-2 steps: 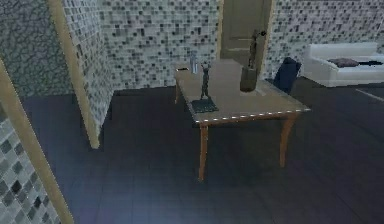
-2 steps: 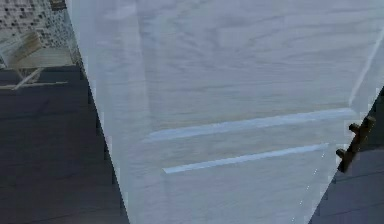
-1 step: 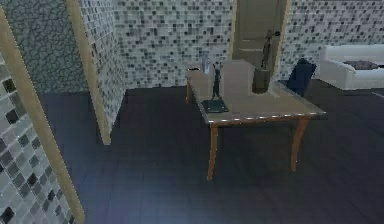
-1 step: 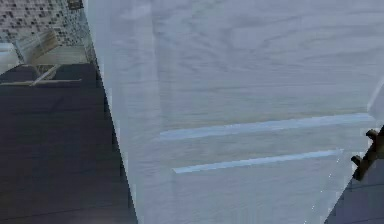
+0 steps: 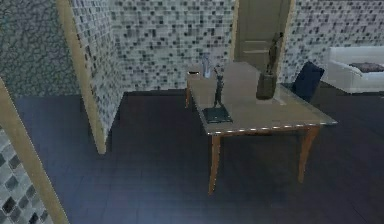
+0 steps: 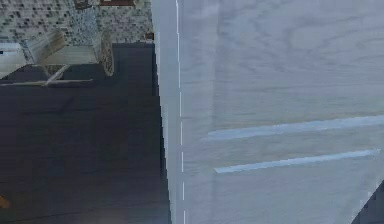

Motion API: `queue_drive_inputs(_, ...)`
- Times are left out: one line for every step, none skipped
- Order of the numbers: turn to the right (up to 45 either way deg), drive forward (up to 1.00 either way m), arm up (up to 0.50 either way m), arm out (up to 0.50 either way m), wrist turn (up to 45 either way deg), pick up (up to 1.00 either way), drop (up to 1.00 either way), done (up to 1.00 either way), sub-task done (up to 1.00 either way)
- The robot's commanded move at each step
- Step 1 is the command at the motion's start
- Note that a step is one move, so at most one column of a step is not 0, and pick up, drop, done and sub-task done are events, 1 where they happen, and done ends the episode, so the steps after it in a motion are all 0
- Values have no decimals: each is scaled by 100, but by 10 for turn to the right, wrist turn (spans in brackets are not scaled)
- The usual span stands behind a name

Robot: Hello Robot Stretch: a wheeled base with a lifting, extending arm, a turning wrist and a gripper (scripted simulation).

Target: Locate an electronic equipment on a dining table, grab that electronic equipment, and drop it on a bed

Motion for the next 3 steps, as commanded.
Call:
queue_drive_inputs(-210, 0, 0, 0, 0, 0, 0, 0, 0)
queue_drive_inputs(0, 60, 0, 0, 0, 0, 0, 0, 0)
queue_drive_inputs(120, 0, 0, 0, 0, 0, 0, 0, 0)
